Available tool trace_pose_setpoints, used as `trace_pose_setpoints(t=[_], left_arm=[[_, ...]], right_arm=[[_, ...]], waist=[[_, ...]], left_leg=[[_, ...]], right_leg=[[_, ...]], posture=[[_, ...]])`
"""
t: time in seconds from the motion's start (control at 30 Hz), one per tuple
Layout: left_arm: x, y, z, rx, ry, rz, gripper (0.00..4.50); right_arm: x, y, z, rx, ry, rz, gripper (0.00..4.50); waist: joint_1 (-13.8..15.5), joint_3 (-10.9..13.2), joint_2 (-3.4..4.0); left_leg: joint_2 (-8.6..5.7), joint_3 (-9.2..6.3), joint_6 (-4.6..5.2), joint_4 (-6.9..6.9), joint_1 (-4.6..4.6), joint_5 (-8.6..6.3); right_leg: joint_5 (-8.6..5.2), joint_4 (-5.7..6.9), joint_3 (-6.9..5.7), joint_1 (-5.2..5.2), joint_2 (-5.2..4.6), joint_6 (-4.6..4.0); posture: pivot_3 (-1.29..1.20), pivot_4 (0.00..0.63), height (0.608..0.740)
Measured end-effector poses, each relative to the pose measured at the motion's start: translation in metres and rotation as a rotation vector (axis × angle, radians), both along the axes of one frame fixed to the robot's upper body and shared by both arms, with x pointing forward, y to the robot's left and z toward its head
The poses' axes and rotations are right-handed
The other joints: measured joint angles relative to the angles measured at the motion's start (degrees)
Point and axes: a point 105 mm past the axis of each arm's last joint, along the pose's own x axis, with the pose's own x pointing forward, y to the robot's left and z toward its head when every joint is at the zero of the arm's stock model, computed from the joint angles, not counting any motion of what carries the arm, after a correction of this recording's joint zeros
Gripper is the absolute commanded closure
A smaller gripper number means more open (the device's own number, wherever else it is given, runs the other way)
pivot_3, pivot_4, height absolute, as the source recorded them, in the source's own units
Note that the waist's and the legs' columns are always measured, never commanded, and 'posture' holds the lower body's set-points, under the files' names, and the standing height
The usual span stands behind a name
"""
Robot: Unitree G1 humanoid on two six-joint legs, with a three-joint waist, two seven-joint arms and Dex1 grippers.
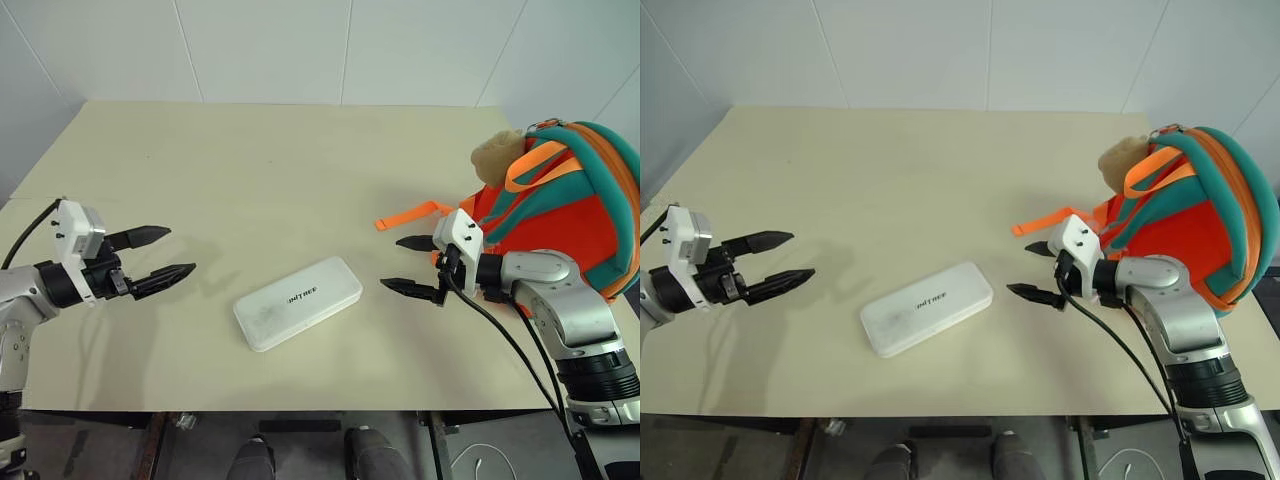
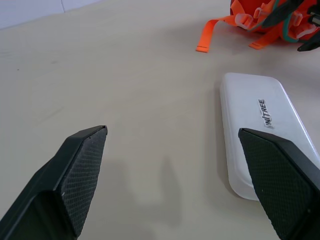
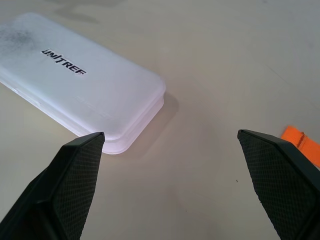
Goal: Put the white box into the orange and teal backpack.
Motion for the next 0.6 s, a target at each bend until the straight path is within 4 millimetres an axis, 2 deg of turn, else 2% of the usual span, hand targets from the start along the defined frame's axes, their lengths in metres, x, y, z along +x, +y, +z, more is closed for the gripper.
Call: trace_pose_setpoints(t=[0.3,0.4,0.43,0.47,0.5,0.6], left_arm=[[0.0,0.0,-0.001,0.004,0.004,0.009,0.01],[0.0,-0.001,0.0,0.01,-0.005,0.007,0.01],[-0.001,-0.001,0.0,0.012,-0.007,0.01,0.0],[-0.002,-0.001,-0.001,0.016,-0.008,0.011,0.19],[-0.003,-0.003,-0.003,0.02,-0.008,0.005,0.4],[-0.004,-0.005,-0.008,-0.004,-0.015,0.012,1.18]], right_arm=[[0.001,0.002,0.001,0.01,-0.003,-0.007,0.0],[0.002,0.009,0.0,0.018,-0.005,0.01,0.0],[0.003,0.011,-0.001,0.018,-0.004,0.013,0.18],[0.004,0.013,-0.002,0.012,-0.008,0.008,0.38],[0.006,0.014,-0.003,0.006,-0.012,-0.002,0.57],[0.009,0.019,-0.004,0.008,-0.021,-0.012,1.54]], waist=[[-0.1,0.0,0.0],[-0.2,0.0,0.0],[-0.2,0.0,0.0],[-0.2,0.0,0.0],[-0.2,0.0,0.0],[-0.1,0.0,0.0]], left_leg=[[0.0,0.0,0.0,0.01,0.01,0.0],[0.0,0.0,0.0,0.01,0.01,0.0],[0.0,0.0,0.0,0.01,0.01,0.0],[0.0,0.0,0.0,0.01,0.01,0.0],[0.0,0.01,0.0,0.01,0.01,0.0],[0.02,0.0,0.0,0.01,0.01,0.0]], right_leg=[[0.0,0.01,0.0,0.0,0.0,0.0],[0.0,0.03,0.01,0.0,0.0,0.0],[0.0,0.02,0.01,0.0,0.0,0.0],[0.0,0.02,0.01,0.0,0.0,0.0],[0.0,0.01,0.02,0.0,0.0,0.0],[0.0,0.02,0.01,0.0,0.02,0.0]], posture=[[0.0,0.15,0.74],[0.0,0.15,0.74],[0.0,0.15,0.74],[0.0,0.15,0.74],[0.0,0.15,0.74],[0.0,0.15,0.74]])
